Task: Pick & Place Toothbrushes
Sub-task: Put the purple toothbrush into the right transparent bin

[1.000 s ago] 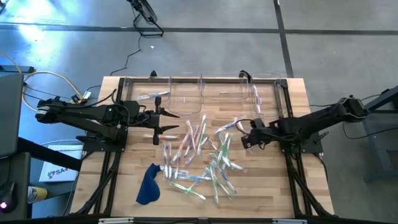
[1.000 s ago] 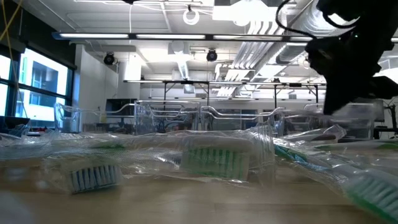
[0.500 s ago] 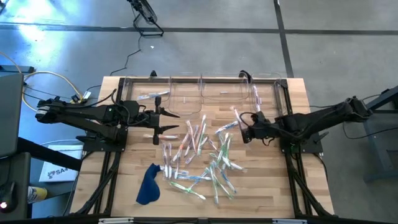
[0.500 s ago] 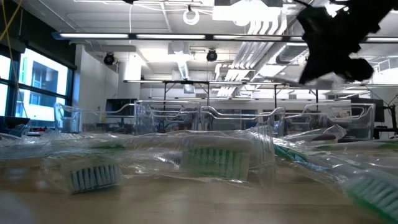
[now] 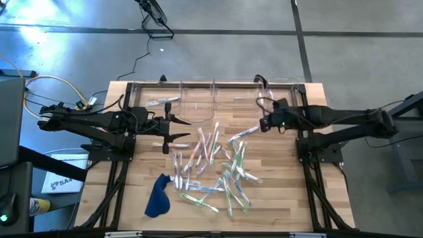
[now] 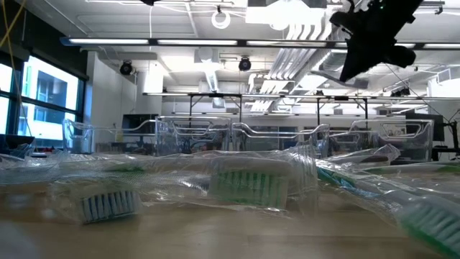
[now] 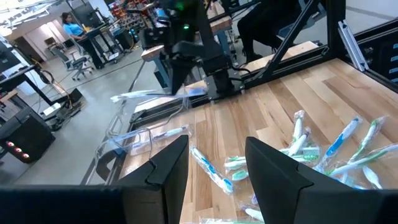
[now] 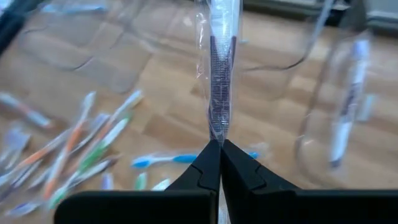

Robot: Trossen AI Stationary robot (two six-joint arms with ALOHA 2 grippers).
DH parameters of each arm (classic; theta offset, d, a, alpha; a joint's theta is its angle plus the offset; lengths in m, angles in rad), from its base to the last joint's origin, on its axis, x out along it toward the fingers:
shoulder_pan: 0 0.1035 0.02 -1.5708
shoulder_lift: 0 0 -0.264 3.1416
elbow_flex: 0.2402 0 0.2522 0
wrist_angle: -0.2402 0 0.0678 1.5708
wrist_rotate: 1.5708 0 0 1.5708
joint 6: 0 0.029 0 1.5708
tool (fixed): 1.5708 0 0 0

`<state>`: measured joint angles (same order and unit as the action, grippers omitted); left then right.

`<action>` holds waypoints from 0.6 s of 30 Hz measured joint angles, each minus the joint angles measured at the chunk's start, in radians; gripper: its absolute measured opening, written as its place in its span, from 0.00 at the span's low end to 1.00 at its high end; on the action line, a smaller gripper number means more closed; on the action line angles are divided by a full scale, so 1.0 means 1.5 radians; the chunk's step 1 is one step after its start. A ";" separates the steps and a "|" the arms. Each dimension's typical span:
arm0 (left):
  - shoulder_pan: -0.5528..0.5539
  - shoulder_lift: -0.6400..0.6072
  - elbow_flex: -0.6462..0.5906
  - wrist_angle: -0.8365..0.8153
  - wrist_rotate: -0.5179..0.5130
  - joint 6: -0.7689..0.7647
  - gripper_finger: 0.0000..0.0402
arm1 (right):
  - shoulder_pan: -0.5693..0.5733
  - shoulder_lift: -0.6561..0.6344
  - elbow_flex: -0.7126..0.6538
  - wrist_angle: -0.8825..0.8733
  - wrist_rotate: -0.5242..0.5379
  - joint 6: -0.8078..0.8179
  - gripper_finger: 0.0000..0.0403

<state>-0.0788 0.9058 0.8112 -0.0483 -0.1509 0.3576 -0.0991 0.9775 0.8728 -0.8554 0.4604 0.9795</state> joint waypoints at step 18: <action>0.000 0.000 0.000 0.001 0.000 0.000 0.38 | -0.329 0.022 0.000 -0.020 -0.109 -0.167 0.00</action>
<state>-0.0788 0.9058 0.8112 -0.0475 -0.1513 0.3576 -0.5930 1.0100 0.8734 -0.8860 0.2975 0.7294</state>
